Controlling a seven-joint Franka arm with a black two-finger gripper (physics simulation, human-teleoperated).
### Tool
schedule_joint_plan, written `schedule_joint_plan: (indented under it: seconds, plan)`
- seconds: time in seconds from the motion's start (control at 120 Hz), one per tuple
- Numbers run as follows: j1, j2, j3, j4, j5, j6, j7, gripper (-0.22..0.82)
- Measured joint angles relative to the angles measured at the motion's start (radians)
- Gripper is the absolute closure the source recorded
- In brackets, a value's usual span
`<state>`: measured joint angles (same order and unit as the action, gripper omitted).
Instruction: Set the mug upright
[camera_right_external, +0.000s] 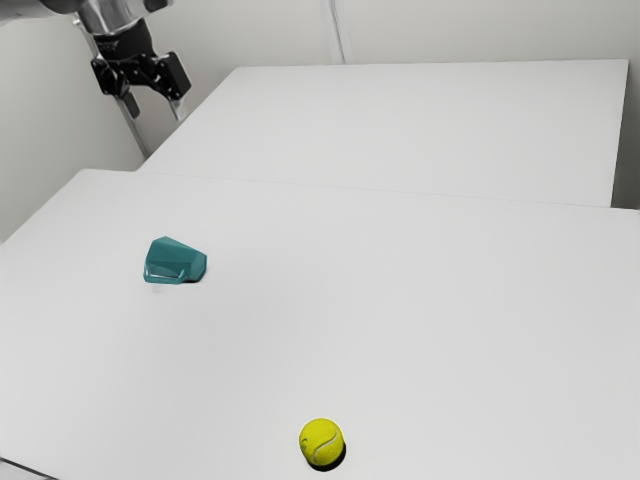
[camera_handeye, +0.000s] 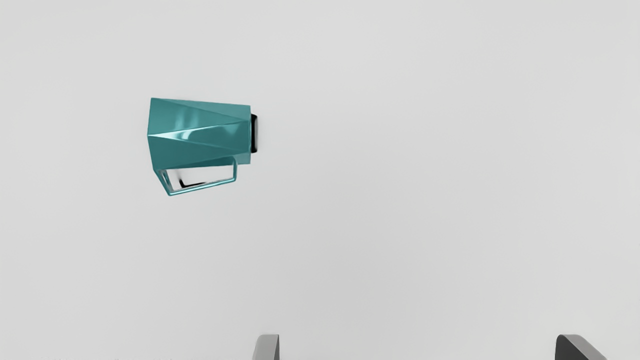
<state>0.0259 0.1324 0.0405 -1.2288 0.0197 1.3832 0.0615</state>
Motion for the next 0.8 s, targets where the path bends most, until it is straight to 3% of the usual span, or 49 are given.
schedule_joint_plan:
  seconds: [0.133, 0.2, 0.308, 0.4, 0.567, 0.658, 0.8]
  plan:
    - [-0.001, -0.058, 0.015, -0.075, -0.029, -0.001, 0.006, 0.0]
    - [-0.044, -0.086, 0.089, -0.17, -0.074, 0.015, 0.009, 0.0]
    - [-0.115, -0.093, 0.287, -0.319, -0.225, 0.044, 0.058, 0.0]
    - [-0.029, -0.084, 0.378, -0.409, -0.338, 0.071, 0.137, 0.0]
    - [0.232, 0.011, 0.457, -0.513, -0.535, 0.108, 0.323, 0.0]
    - [0.256, 0.097, 0.489, -0.507, -0.632, 0.126, 0.432, 0.0]
    - [0.274, 0.273, 0.546, -0.362, -0.739, 0.111, 0.577, 0.0]
